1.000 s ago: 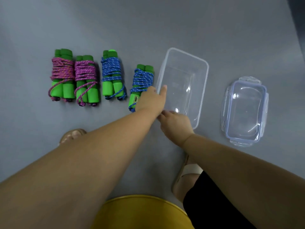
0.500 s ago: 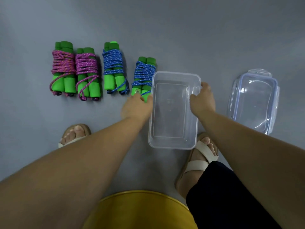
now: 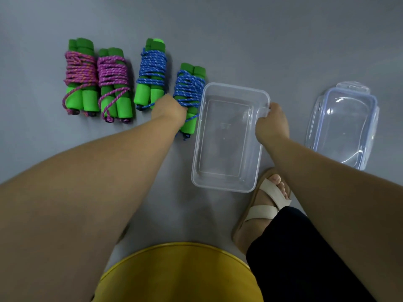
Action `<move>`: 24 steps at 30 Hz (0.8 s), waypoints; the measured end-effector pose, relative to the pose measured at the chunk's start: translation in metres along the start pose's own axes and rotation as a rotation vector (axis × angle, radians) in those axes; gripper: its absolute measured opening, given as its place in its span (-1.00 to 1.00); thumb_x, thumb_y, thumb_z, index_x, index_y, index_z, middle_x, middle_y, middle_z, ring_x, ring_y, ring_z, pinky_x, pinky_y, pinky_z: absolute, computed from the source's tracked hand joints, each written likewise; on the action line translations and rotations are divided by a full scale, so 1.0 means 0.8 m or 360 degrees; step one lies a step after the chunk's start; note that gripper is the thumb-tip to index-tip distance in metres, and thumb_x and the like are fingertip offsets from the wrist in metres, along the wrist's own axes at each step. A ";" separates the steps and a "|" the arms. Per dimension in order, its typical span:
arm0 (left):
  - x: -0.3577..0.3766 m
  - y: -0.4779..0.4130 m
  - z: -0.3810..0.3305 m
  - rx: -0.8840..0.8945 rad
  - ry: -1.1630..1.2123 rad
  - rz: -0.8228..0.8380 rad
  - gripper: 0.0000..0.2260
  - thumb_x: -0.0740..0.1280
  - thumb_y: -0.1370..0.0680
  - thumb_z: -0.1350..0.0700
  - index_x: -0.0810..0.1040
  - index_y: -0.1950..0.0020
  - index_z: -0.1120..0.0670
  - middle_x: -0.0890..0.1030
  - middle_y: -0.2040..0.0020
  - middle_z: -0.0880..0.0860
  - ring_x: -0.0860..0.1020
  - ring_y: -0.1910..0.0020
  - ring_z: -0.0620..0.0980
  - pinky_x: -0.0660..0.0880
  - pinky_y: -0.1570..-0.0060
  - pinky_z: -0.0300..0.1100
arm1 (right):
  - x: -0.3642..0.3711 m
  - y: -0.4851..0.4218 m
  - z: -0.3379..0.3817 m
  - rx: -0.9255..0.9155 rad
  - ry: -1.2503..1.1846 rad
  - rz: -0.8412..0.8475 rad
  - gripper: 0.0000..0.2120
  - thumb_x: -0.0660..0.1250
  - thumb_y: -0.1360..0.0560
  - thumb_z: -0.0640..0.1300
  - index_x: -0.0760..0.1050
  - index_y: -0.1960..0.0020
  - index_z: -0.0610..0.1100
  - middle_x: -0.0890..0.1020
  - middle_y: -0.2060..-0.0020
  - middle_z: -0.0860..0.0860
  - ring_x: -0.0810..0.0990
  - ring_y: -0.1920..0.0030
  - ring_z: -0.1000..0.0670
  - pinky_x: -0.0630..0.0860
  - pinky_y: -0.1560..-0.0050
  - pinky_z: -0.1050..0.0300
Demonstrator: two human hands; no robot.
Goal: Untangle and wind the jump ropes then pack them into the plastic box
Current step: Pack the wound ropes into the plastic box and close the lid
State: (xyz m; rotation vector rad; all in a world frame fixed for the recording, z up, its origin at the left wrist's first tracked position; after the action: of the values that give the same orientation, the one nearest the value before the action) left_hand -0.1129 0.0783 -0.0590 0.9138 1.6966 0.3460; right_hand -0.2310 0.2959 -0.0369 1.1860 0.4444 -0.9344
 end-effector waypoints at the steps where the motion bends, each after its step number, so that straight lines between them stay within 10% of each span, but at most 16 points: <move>1: -0.008 0.008 0.003 0.0026 0.0075 -0.0063 -0.72 0.29 -0.54 0.08 0.52 -0.16 0.21 0.58 -0.14 0.19 0.53 -0.10 0.19 0.35 0.12 -0.16 | -0.001 -0.002 0.002 -0.0004 0.0028 0.0026 -0.55 0.07 -0.53 -0.29 0.22 -0.41 -0.16 0.43 -0.30 -0.13 0.47 -0.19 -0.17 0.32 0.06 0.14; 9: -0.038 0.115 0.011 0.0230 0.0686 -0.0067 -0.74 0.39 -0.49 0.08 0.58 -0.13 0.15 0.65 -0.04 0.11 0.60 -0.04 0.09 0.51 -0.09 -0.06 | -0.026 -0.003 0.037 0.0013 0.0138 0.0007 -0.53 0.18 -0.54 -0.13 0.22 -0.43 -0.16 0.35 -0.36 -0.18 0.35 -0.34 -0.21 0.31 -0.31 0.00; 12: 0.001 0.142 -0.001 0.0140 0.0497 0.0147 -0.75 0.38 -0.48 0.06 0.61 -0.08 0.17 0.66 0.02 0.16 0.60 0.02 0.13 0.49 0.06 -0.11 | -0.035 0.019 0.058 -0.0298 -0.0065 -0.0127 -0.64 0.16 -0.57 0.03 0.42 -0.24 -0.19 0.54 -0.09 -0.10 0.52 -0.08 -0.10 0.42 -0.10 0.05; 15: 0.028 0.159 -0.008 0.0068 0.0394 0.0223 -0.75 0.36 -0.50 0.04 0.60 -0.08 0.17 0.65 0.02 0.15 0.59 0.05 0.13 0.38 0.22 -0.19 | -0.003 0.057 0.060 -0.0272 -0.0322 0.0589 -0.65 0.22 -0.53 0.12 0.42 -0.14 -0.14 0.57 0.19 -0.01 0.56 0.29 0.00 0.52 0.23 0.08; 18: 0.041 0.162 -0.007 0.0070 0.0213 0.0338 -0.71 0.32 -0.52 0.00 0.56 -0.13 0.16 0.63 -0.02 0.15 0.58 0.03 0.14 0.37 0.21 -0.20 | 0.025 0.080 0.041 -0.0105 -0.0327 0.1075 -0.81 0.32 -0.51 0.02 0.39 -0.02 -0.04 0.61 0.10 -0.01 0.61 0.14 -0.03 0.59 0.07 -0.01; 24: 0.009 0.133 0.016 0.0312 -0.0195 0.0035 -0.65 0.20 -0.57 0.05 0.41 -0.35 0.06 0.44 -0.27 0.10 0.46 -0.19 0.13 0.40 -0.14 -0.08 | 0.049 0.059 0.029 0.0257 -0.0751 0.0987 -0.84 0.29 -0.54 -0.15 0.44 -0.11 -0.13 0.63 0.15 -0.01 0.61 0.27 0.05 0.55 0.41 0.18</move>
State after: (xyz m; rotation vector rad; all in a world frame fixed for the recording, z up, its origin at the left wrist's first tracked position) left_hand -0.0599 0.1506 0.0008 1.0759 1.6282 0.1362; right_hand -0.1748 0.2630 -0.0296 1.1041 -0.3721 -0.6754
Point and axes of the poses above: each hand's wrist, its own y-axis away from the middle knuckle, its own x-axis out of the palm, z = x × y, the point moved 4 cm from there along -y, towards the middle knuckle
